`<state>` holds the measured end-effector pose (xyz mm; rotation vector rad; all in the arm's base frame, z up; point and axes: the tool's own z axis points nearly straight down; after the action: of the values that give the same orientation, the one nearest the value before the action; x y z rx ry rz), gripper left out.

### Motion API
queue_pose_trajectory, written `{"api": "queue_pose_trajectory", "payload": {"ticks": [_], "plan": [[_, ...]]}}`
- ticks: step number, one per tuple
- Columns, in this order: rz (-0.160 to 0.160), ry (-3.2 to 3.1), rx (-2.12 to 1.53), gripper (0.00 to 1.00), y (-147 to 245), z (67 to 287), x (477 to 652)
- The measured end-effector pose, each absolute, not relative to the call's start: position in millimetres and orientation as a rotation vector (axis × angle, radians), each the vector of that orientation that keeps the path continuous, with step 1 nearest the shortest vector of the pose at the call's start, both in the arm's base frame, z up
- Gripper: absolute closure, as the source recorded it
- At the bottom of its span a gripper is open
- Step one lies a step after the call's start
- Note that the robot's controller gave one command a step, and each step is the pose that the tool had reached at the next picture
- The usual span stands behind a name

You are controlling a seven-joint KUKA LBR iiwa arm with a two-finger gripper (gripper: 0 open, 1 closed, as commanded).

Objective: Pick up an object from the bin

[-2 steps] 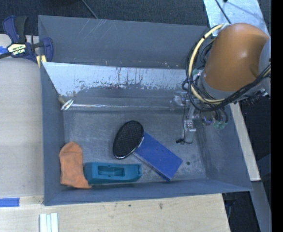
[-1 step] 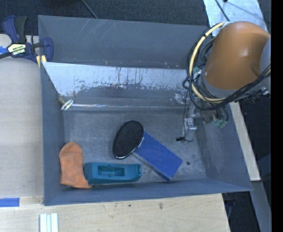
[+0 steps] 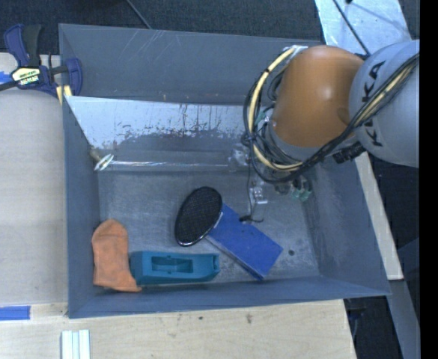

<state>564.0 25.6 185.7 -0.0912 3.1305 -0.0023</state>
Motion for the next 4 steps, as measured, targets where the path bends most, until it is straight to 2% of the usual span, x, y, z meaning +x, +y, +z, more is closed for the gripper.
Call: {"api": "queue_pose_trajectory", "payload": {"ticks": [1,2,3,4], "plan": [[0.004,3.134,-0.128,0.0,55,135,563.2],[-0.001,3.145,0.003,0.0,74,117,556.8],[0.008,3.131,-0.118,1.0,76,88,556.5],[0.008,3.131,-0.118,1.0,76,88,556.5]]}}
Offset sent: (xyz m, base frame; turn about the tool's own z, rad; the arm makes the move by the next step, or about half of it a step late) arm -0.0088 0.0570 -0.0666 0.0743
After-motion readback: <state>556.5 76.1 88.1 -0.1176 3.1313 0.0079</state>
